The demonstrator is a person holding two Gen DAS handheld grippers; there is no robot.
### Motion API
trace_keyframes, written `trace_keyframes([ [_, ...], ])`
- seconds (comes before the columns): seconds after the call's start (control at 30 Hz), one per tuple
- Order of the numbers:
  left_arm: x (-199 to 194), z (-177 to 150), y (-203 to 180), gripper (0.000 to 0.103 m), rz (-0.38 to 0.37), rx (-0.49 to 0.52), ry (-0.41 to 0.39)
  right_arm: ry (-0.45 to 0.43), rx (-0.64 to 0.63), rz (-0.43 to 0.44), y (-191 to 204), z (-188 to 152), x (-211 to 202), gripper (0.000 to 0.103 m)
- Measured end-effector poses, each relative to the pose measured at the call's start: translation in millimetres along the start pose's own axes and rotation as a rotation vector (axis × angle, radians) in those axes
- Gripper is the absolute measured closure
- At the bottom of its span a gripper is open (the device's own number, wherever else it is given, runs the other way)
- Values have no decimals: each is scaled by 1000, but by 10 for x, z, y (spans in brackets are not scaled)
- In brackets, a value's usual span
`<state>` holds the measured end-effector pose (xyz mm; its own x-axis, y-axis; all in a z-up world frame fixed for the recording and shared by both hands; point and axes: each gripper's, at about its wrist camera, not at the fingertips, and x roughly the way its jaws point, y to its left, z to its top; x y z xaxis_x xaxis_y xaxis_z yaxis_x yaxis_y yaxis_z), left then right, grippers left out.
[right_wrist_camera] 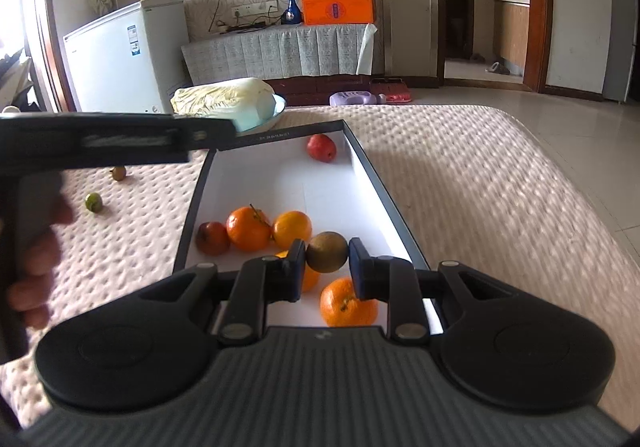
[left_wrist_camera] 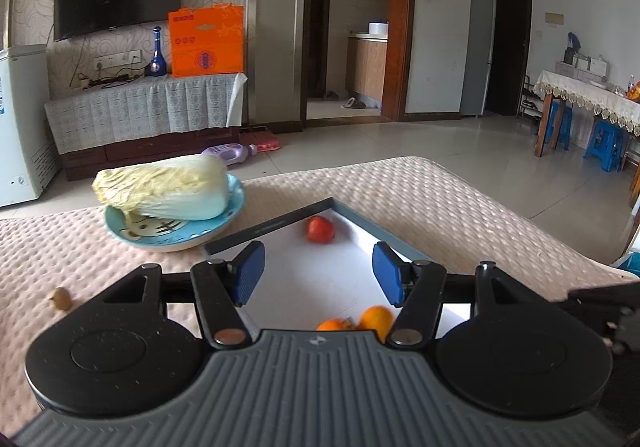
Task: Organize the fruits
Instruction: 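Open both grippers to release the red tomato and brown fruit into the box, then move the open left gripper back to the green tomato on the cloth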
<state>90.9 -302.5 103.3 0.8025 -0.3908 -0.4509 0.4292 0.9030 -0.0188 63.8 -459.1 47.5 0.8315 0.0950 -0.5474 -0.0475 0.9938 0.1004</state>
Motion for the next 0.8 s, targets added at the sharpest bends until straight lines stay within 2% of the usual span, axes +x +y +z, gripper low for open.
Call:
trace_keyframes([
  [0.6, -541, -243, 631, 38, 48, 7, 5, 10, 40, -57, 69, 189, 495, 76],
  [0.8, -676, -352, 842, 38, 82, 5, 16, -14, 38, -95, 162, 232, 539, 74],
])
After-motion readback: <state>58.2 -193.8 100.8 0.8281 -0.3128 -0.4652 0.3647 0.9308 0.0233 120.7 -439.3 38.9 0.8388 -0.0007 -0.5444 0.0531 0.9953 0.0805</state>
